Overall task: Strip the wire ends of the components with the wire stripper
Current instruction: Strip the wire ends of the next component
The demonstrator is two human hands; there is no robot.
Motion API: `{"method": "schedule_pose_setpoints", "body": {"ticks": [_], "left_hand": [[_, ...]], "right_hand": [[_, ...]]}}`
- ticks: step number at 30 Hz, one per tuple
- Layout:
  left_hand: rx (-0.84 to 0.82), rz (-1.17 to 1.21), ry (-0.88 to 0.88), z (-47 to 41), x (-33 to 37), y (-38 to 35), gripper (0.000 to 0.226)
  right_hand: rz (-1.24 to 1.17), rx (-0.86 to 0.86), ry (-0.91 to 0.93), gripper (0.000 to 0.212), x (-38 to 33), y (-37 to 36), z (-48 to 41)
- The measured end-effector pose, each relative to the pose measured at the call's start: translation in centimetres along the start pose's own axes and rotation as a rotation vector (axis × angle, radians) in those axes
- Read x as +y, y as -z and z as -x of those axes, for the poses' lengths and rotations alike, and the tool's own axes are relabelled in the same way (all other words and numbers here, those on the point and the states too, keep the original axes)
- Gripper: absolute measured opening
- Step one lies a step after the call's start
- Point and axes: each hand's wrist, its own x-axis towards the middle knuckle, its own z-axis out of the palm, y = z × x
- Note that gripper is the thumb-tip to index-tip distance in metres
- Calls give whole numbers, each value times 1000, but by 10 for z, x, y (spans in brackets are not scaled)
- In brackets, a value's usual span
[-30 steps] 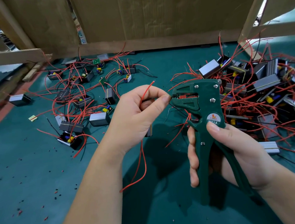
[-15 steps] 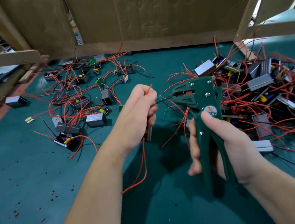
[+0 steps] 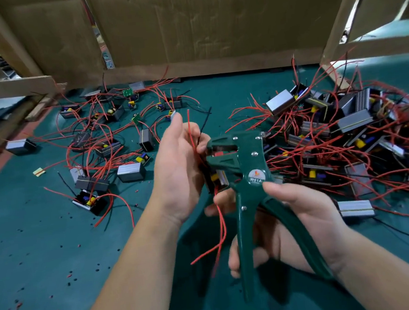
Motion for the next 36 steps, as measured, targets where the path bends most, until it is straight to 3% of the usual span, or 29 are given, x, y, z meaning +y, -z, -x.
{"method": "schedule_pose_setpoints", "body": {"ticks": [3,6,8,11,13,15,17,19,24,28,31,36], "left_hand": [[-45,-83,1,1,-4,3,40],[-39,-283,-119,0,-5,7,43],[48,-588,-229,0,-4,13,39],[306,-1274,-383,-3,0,32,21],[465,-1539,-247,-7,-1,43,38],[594,-1610,-20,-7,-2,45,48],[632,-1659,146,-6,-2,47,53],[625,-1718,177,-6,-1,53,58],[642,-1560,2,-9,9,71,59],[622,-1352,-352,-10,14,68,39],[462,-1080,-539,-8,13,50,41],[176,-813,-567,-2,3,28,44]], "right_hand": [[33,-5,50,68,0,3,1],[74,23,170,63,-5,8,4],[114,109,323,53,-8,10,5],[196,377,590,35,-16,17,7],[220,471,665,32,-21,21,9],[214,480,656,45,-22,22,8],[204,464,603,61,-21,20,7],[207,418,557,62,-18,19,6],[167,353,480,59,-12,18,4],[129,352,464,61,-13,18,4],[94,330,438,65,-16,16,6],[25,279,334,68,-18,14,9]]}}
